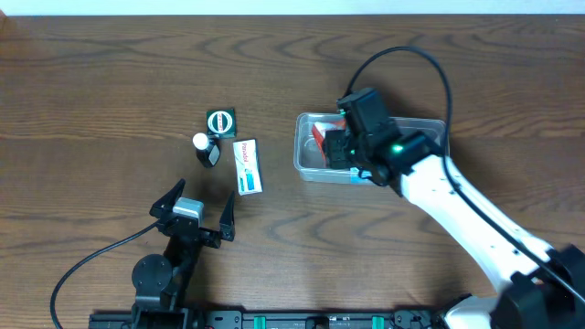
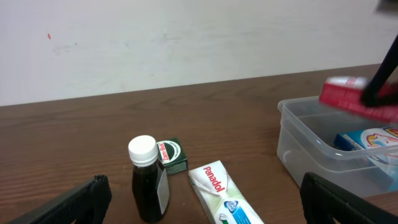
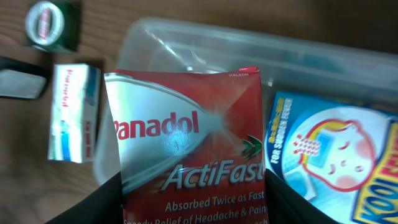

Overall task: Pack container
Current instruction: 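Carry the red box over the container beside the blue box, then lower the red box into the container next to the blue box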

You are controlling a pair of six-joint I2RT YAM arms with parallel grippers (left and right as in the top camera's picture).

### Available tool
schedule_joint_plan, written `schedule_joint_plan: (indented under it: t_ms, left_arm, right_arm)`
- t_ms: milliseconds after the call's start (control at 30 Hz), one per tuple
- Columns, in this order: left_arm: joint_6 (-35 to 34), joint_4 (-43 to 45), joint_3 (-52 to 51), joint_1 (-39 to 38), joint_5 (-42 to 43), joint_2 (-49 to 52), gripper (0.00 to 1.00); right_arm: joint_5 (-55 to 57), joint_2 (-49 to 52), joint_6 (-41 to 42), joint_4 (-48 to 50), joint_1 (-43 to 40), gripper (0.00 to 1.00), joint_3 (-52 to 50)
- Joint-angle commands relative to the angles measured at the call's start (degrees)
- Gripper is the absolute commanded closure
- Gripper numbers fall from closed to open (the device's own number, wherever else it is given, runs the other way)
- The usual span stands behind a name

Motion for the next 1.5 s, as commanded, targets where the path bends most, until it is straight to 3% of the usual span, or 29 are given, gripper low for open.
schedule_joint_plan:
  t_ms: [0,867,1467]
  left_arm:
    - [0.4,-2.1,-0.9,0.4,1.0,-0.4,0.02]
    - [0.4,-2.1,-0.9,0.4,1.0,-0.4,0.02]
    - [0.4,-2.1,-0.9,0.4,1.0,-0.4,0.02]
  right_arm:
    - [2.9,2.7,4.2,0.2,1.1,0.45,0.0]
    - [8.5,12.3,8.3,1.4,1.7,0.49,0.0]
    - [8.0,14.2,8.9,1.7,2.1,0.39,0.0]
